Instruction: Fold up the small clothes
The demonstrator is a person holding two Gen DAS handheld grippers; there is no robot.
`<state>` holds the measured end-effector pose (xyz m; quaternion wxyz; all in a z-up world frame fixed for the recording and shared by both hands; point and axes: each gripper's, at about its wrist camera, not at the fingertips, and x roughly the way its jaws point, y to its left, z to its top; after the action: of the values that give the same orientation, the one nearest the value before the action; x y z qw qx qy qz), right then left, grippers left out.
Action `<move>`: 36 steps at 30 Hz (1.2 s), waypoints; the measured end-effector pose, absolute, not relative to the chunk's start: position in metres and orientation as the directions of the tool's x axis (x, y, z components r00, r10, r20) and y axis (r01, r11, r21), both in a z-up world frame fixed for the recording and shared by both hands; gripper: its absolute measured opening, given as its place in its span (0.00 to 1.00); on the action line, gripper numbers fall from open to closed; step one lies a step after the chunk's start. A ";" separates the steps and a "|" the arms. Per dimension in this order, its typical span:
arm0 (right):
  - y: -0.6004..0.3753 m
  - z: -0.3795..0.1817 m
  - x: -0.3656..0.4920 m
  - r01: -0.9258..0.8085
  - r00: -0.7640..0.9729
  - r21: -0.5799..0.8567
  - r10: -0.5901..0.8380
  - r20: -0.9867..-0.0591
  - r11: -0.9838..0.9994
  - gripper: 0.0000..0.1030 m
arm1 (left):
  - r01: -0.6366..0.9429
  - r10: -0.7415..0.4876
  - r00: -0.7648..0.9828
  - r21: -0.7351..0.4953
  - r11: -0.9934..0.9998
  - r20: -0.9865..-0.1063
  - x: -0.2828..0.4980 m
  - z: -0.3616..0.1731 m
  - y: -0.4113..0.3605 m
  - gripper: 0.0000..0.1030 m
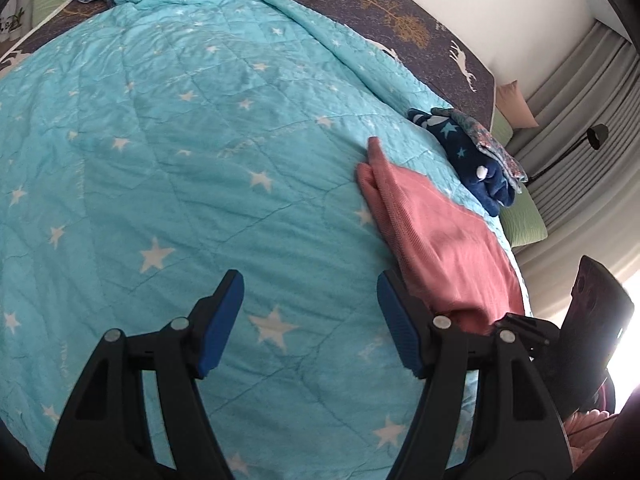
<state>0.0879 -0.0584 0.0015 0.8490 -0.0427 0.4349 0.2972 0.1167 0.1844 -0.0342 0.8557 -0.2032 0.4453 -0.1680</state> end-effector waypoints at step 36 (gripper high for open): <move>-0.145 0.021 0.085 -0.451 0.460 0.458 0.640 -0.615 0.765 0.07 | 0.346 -0.659 0.351 -0.562 0.751 -0.665 0.217 0.024 0.018 0.15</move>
<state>0.0847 -0.1448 0.0211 0.8466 0.1157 0.4074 0.3223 0.2174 0.0180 0.0239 0.8054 -0.1642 0.4764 -0.3121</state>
